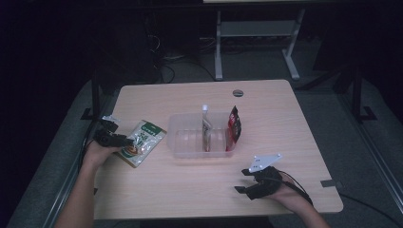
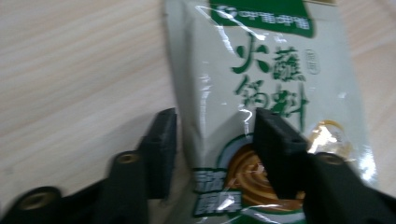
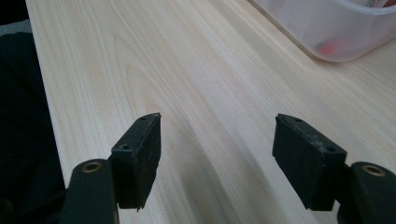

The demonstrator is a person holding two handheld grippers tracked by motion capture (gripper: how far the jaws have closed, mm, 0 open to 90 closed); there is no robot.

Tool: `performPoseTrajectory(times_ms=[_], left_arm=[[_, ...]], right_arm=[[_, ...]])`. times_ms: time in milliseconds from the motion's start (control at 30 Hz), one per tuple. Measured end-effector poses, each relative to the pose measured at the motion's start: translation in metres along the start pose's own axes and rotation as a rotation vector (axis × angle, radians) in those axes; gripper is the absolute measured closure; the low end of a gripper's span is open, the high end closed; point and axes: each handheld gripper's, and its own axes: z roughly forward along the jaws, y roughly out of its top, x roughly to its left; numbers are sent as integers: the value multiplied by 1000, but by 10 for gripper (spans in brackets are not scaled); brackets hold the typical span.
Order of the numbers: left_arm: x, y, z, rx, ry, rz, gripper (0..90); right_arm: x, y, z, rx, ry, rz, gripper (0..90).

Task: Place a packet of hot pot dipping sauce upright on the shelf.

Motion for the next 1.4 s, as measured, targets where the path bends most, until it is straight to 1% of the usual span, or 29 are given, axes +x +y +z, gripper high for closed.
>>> performPoseTrajectory(times_ms=[33, 100, 133, 200, 233, 300, 333, 400, 433, 500, 600, 633, 767, 800, 867, 900, 933, 1067, 1133, 1200, 1267, 1300, 1367, 1400], left_arm=[[-1, 0, 1, 0, -2, 6, 580], [-1, 0, 2, 3, -3, 1, 610], [-2, -2, 2, -5, -2, -1, 621], [-3, -5, 2, -35, -6, -14, 677], [-2, -6, 2, -42, -17, -26, 726], [-2, -8, 3, -57, -31, -35, 833], [-2, -9, 3, -62, -29, -38, 851], [-2, -9, 3, -59, -30, -46, 876], [-2, -9, 3, -60, -32, -52, 884], [0, -9, 1, -63, -44, -53, 896], [2, -10, -2, -74, -81, -75, 900], [3, -10, -4, -75, -97, -75, 900], [1, -11, -14, -92, -126, -80, 900], [0, -12, -16, -92, -127, -71, 900], [-2, -14, -24, -109, -142, -67, 900], [-3, -16, -28, -109, -150, -62, 900], [-4, -17, -30, -113, -155, -67, 900], [-9, -25, -45, -122, -173, -57, 900], [-12, -30, -52, -127, -180, -54, 900], [-15, -35, -59, -134, -188, -51, 900], [-18, -39, -63, -131, -194, -43, 900], [-21, -43, -65, -127, -199, -36, 900], [-24, -48, -67, -126, -217, -40, 900], [-27, -51, -68, -121, -219, -35, 900]], right_arm=[[0, 0, 0, 0, 0, 0, 321], [0, 0, 0, 1, 0, 0, 321], [0, 0, 0, 1, -1, 0, 321], [1, 0, 0, 4, -1, 3, 322], [1, 1, 0, 5, -1, 3, 321], [2, 1, 0, 3, -2, -2, 322], [2, 1, 0, 4, -2, 4, 322], [2, 1, 0, 4, -2, 0, 322], [2, 1, 0, 4, -2, -1, 322], [2, 1, 1, 5, -2, -1, 322], [1, 1, 0, 3, -1, 5, 322], [1, 1, 0, 1, -4, 5, 322], [-1, 0, -1, -1, -7, 6, 322], [-1, 0, -2, -1, -7, 5, 323], [0, 0, -3, -2, -9, 9, 322], [0, 0, -3, -4, -9, 8, 323], [0, 0, -3, -4, -10, 8, 322], [0, 0, -4, -6, -15, 10, 322], [0, 0, -4, -11, -15, 0, 323], [1, 0, -4, -10, -15, 3, 323], [0, 0, -4, -10, -17, 1, 322], [1, 0, -4, -10, -16, 8, 323], [1, 1, -5, -11, -16, 11, 322], [1, 1, -5, -12, -17, 10, 323]])
